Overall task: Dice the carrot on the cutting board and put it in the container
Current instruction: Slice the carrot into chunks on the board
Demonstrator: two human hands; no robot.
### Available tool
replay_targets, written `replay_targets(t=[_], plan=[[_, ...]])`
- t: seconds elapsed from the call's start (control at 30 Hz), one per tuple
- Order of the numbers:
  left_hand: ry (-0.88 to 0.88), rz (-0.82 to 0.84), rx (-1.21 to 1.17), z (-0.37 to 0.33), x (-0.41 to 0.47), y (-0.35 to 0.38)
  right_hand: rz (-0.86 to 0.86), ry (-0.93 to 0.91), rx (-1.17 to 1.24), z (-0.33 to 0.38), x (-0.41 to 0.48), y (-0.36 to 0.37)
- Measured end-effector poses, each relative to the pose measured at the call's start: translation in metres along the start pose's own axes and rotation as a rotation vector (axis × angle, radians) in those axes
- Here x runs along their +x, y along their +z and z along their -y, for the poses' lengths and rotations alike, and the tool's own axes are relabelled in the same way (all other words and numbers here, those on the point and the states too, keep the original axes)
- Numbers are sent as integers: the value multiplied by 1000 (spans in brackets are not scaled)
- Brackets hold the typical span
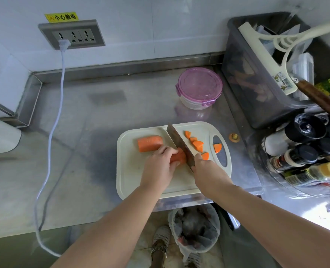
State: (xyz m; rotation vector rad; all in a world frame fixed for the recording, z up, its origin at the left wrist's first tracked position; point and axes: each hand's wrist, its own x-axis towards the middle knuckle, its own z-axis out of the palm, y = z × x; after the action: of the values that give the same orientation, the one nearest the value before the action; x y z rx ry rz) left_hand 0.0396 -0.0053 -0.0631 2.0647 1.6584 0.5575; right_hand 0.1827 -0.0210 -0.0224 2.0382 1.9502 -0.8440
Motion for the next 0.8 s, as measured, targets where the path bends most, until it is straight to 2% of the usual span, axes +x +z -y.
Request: replay_targets(t=[0.27, 0.47, 0.8], plan=[[-17, -11, -43, 1, -1, 4, -66, 59, 209, -11, 1, -5], [-26, -11, -70, -2, 5, 10, -148, 19, 134, -17, -13, -17], [-9, -9, -77, -3, 7, 8, -136, 4, -52, -16, -17, -10]])
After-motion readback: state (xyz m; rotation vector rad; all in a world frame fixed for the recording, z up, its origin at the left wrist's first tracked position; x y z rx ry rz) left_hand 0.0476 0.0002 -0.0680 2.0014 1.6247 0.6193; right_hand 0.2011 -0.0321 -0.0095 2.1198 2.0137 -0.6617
